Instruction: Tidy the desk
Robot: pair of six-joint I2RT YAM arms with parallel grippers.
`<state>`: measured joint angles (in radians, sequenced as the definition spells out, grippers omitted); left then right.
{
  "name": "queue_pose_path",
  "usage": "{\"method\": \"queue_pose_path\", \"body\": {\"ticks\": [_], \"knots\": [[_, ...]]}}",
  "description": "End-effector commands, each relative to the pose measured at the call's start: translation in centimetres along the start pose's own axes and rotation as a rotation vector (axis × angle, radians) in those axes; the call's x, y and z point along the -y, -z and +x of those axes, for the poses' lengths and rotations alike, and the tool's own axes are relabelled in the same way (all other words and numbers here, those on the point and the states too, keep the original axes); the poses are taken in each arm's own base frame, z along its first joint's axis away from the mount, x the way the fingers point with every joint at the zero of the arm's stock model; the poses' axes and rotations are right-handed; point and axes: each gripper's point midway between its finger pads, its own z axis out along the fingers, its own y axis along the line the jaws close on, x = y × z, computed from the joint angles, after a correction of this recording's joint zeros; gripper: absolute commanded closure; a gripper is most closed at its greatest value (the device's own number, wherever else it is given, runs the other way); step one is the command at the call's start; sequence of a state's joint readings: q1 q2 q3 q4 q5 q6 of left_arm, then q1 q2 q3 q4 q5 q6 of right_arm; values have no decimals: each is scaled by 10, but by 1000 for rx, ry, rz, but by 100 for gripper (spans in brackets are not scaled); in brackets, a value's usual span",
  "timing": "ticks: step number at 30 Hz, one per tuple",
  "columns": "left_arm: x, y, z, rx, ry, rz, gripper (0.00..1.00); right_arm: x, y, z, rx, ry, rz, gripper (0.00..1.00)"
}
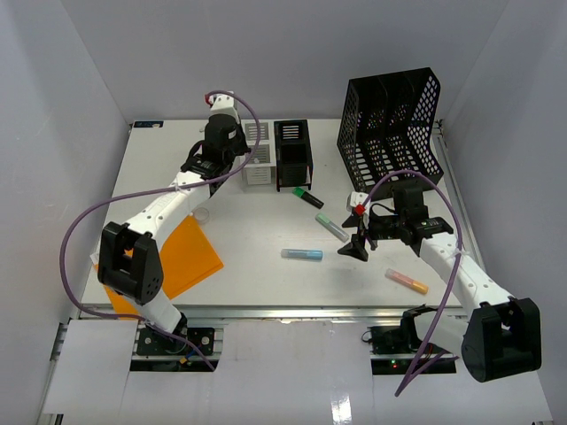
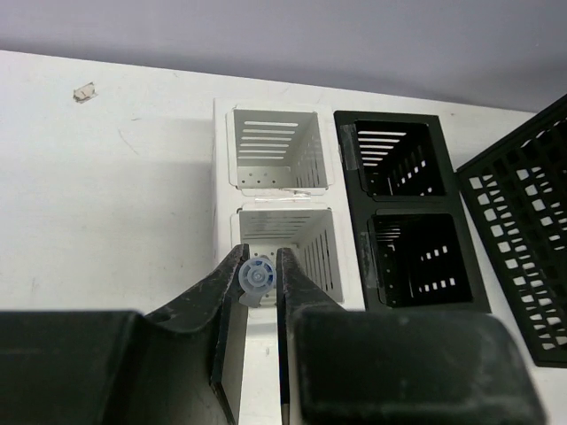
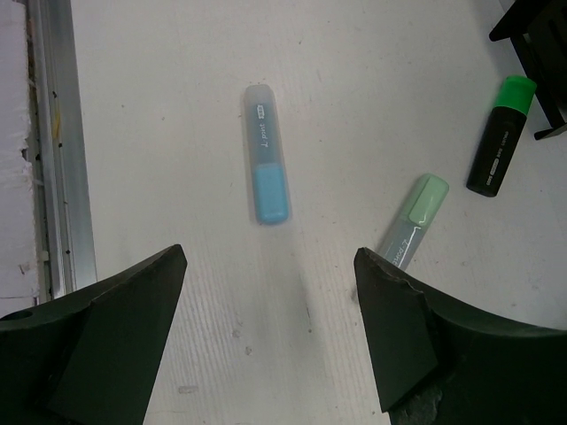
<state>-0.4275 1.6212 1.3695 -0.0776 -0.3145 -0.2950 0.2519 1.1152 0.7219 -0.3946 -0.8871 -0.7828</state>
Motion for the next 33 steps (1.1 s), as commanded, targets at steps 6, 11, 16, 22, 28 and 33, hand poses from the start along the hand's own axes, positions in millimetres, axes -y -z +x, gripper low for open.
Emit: {"method": "queue_pose_path", "body": {"ticks": [6, 11, 16, 22, 28, 33], "knots": [[10, -26, 5, -21, -87, 42, 99, -2, 0, 3, 9, -10, -18, 17], [12, -31, 16, -44, -88, 56, 70, 0, -1, 8, -8, -25, -21, 17], [13, -21, 14, -28, -65, 80, 26, 6, -3, 16, -38, -64, 0, 16], [17, 17, 5, -15, -50, 159, 9, 23, -7, 28, -97, -115, 71, 16], [12, 97, 1, 37, -13, 285, 2, 19, -30, 40, -249, -28, 38, 14], [-2, 169, 33, 68, 13, 402, 2, 9, -68, 40, -354, 88, 15, 10]]}}
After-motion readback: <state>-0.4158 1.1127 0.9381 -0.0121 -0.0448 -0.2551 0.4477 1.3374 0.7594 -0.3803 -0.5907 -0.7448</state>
